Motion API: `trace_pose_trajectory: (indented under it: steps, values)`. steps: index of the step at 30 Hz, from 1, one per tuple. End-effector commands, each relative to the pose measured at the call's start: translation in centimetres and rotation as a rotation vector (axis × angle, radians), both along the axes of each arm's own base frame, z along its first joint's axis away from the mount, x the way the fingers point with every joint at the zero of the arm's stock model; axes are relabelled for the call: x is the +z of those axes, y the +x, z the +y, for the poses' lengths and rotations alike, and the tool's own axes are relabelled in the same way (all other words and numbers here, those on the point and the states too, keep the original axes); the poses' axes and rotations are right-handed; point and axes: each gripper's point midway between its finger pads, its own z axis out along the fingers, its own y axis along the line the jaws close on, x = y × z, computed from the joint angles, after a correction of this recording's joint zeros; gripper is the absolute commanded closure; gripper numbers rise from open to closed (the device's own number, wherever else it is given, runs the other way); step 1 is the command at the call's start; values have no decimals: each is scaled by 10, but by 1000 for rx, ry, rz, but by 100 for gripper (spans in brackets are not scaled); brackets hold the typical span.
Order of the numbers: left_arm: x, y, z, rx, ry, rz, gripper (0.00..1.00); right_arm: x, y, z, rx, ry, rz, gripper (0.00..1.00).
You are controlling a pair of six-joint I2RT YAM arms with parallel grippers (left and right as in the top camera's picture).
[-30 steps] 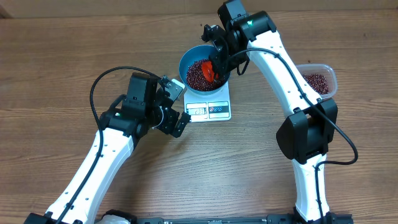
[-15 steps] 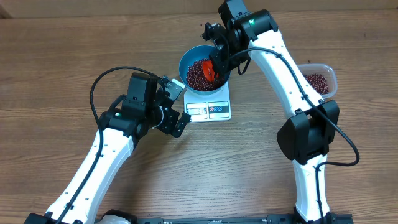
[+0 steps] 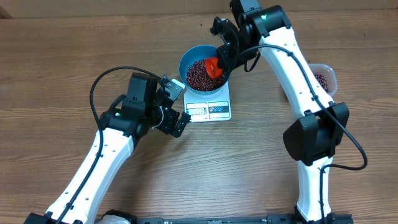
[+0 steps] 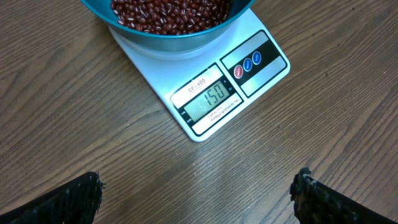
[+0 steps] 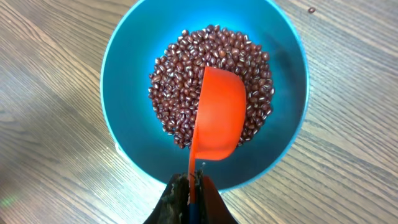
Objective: Scoop item into bowl and weigh 150g on scale
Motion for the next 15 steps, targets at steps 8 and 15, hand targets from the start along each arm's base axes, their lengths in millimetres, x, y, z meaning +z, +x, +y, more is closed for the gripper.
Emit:
trace_pose_trajectory:
  steps: [8, 15]
  values:
    - [-3, 0, 0, 7, -3, 12, 1, 60, -10, 8, 20, 109, -89, 96]
    - [-3, 0, 0, 7, -3, 12, 0, 81, -12, 0, 12, 191, -98, 96]
